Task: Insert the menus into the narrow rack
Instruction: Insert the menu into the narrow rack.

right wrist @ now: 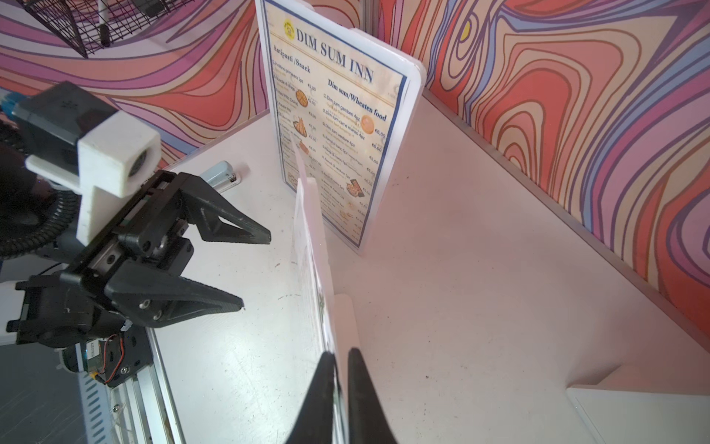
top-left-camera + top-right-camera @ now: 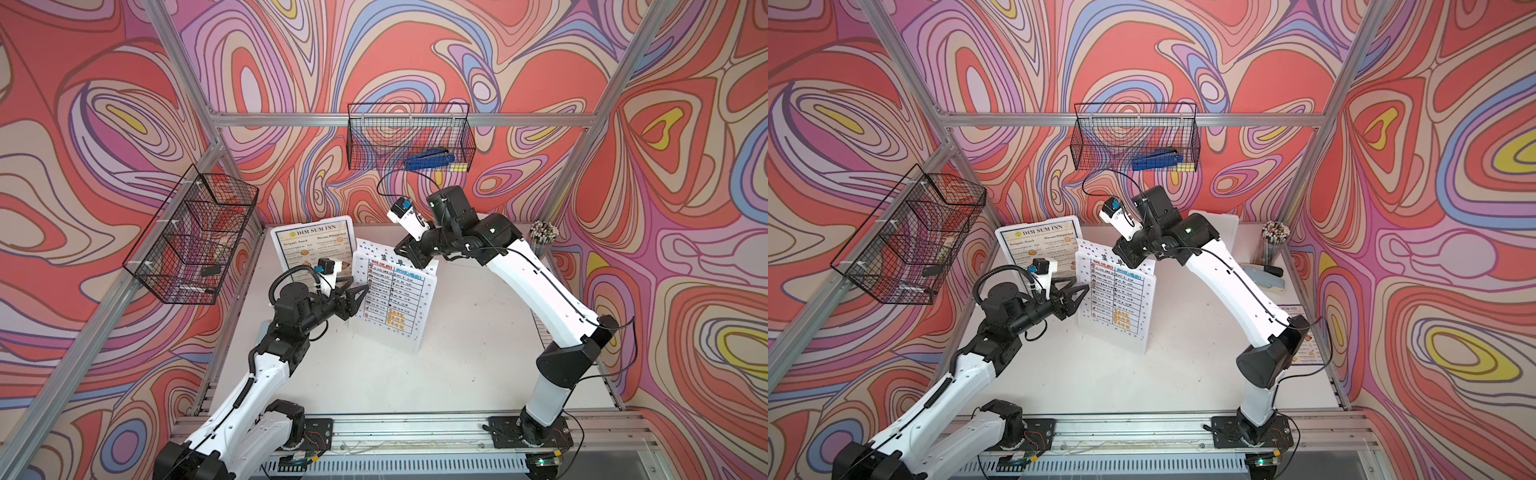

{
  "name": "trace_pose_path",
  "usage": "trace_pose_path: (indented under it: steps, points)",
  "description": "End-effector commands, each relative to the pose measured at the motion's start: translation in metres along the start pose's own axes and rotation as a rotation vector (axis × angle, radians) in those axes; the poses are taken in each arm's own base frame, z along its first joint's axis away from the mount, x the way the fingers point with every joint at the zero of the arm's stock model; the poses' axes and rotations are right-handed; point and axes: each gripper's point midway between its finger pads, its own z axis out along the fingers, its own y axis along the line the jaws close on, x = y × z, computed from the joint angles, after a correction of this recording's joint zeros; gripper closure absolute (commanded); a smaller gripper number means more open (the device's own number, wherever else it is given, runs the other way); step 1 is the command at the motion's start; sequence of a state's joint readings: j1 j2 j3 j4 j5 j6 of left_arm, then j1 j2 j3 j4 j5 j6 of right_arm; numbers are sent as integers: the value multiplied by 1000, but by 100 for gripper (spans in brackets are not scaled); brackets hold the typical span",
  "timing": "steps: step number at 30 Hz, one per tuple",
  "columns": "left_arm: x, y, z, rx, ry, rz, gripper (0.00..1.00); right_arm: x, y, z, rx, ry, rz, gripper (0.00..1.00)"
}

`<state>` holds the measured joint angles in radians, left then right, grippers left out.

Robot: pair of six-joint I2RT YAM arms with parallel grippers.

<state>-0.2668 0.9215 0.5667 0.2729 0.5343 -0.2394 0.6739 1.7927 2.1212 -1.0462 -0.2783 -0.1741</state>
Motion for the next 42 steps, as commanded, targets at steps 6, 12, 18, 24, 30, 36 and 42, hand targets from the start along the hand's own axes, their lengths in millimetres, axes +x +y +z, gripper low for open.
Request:
trace_pose_path:
  steps: [6, 12, 18, 24, 30, 36, 42]
  points:
    - [-2, -3, -2, 14, -12, 14, 38, 8, 7, -6, -20, -17, 8, 100]
    - [-2, -5, -3, 20, -14, 13, 38, 18, 14, -1, -52, -20, 20, 100]
    - [-2, -6, -4, 25, -17, 13, 38, 29, 13, 13, -61, -4, 44, 100]
    - [-2, -7, -5, 29, -20, 13, 37, 28, 3, 17, -6, -17, 87, 100]
    - [-2, -7, -5, 28, -20, 11, 37, 15, 2, 2, 18, -80, 98, 89]
    - [-2, -8, -6, 29, -21, 13, 37, -13, -9, -27, 109, -197, 135, 73]
    - [-2, -7, -7, 27, -23, 14, 36, -16, -18, -32, 283, -264, 205, 70]
